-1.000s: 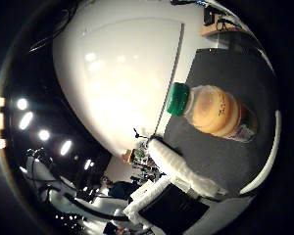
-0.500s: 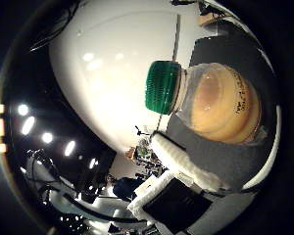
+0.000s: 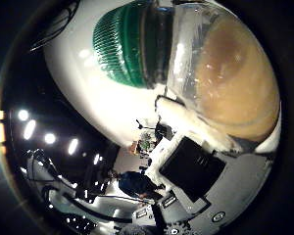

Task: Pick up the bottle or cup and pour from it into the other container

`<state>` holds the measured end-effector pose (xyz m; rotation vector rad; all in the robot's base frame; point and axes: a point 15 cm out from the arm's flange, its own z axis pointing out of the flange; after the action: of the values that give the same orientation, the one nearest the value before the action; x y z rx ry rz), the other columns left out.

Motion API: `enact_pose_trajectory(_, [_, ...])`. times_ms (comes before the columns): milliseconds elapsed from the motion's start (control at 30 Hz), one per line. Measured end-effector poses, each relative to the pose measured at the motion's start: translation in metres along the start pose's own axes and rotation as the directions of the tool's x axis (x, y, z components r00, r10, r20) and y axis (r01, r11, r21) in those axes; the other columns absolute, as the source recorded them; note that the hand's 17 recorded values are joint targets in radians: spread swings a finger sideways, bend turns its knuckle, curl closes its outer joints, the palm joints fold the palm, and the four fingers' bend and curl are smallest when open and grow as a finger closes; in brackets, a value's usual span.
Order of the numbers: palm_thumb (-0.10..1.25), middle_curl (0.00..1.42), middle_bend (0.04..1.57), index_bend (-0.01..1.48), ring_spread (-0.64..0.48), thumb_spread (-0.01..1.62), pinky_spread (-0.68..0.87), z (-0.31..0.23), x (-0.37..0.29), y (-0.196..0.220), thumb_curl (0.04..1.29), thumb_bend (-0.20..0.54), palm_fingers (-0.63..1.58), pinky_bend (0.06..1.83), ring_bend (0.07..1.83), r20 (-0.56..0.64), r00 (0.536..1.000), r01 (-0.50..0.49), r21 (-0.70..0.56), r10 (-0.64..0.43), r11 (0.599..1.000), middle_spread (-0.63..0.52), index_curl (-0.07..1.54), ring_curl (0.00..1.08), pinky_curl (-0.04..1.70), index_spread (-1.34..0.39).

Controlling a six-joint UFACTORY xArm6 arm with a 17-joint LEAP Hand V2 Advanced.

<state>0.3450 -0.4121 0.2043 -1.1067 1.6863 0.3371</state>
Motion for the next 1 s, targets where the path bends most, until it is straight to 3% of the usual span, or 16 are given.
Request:
enact_pose_trajectory(67, [0.82, 0.52, 0.68, 0.24, -0.14, 1.0, -0.31, 0.004, -0.01, 0.006, 0.41, -0.009, 1.2, 1.28, 1.08, 0.005, 1.0, 0.005, -0.046, -0.005, 0.999, -0.1, 0.41, 0.35, 0.07, -0.26])
enact_pose_trajectory(233, [0.91, 0.62, 0.94, 0.54, -0.14, 0.89, -0.32, 0.019, -0.024, 0.009, 0.48, -0.019, 1.32, 1.35, 1.16, 0.016, 1.0, 0.015, -0.113, -0.013, 0.993, -0.09, 0.59, 0.43, 0.2, -0.28])
enact_pose_trajectory(533, [1.03, 0.69, 1.27, 1.04, -0.17, 0.81, -0.2, 0.027, -0.037, 0.009, 0.59, -0.012, 1.18, 1.53, 1.35, 0.029, 0.999, 0.038, -0.149, -0.034, 0.988, -0.08, 0.78, 0.57, 0.39, -0.2])
enact_pose_trajectory(767, [1.11, 0.71, 1.38, 1.16, -0.19, 0.76, -0.18, 0.015, -0.067, 0.002, 0.69, -0.012, 1.11, 1.57, 1.4, 0.008, 0.996, 0.088, -0.147, -0.088, 0.985, -0.09, 0.79, 0.65, 0.5, -0.18])
enact_pose_trajectory(1000, [1.1, 0.7, 1.41, 1.2, -0.2, 0.7, -0.17, 0.017, -0.114, 0.006, 0.77, -0.02, 1.1, 1.53, 1.4, -0.039, 0.984, 0.157, -0.24, -0.171, 0.958, -0.08, 0.78, 0.7, 0.62, -0.18])
